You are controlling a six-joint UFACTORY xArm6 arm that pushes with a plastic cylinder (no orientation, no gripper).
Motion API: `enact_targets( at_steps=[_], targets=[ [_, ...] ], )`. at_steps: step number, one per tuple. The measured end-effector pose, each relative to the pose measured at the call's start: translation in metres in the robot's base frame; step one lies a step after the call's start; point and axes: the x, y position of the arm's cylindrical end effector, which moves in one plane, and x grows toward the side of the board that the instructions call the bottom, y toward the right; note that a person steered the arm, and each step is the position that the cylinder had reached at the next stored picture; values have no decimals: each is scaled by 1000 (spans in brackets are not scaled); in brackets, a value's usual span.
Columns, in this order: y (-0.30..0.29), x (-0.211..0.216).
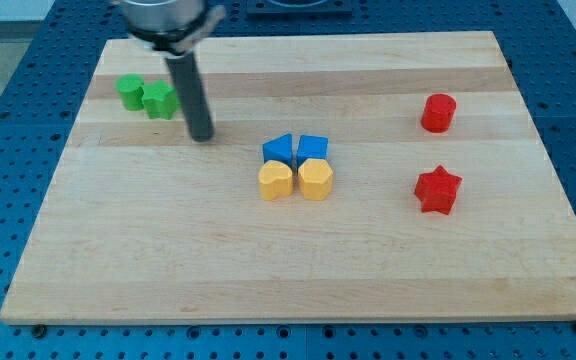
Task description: Move the arm to the right of the red circle
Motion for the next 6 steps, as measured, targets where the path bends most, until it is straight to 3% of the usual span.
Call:
enact_targets(
  at_steps=[2, 4, 5, 6],
  targets=[
    [100, -20],
    [207, -76],
    [289, -81],
    [343, -38]
  ],
)
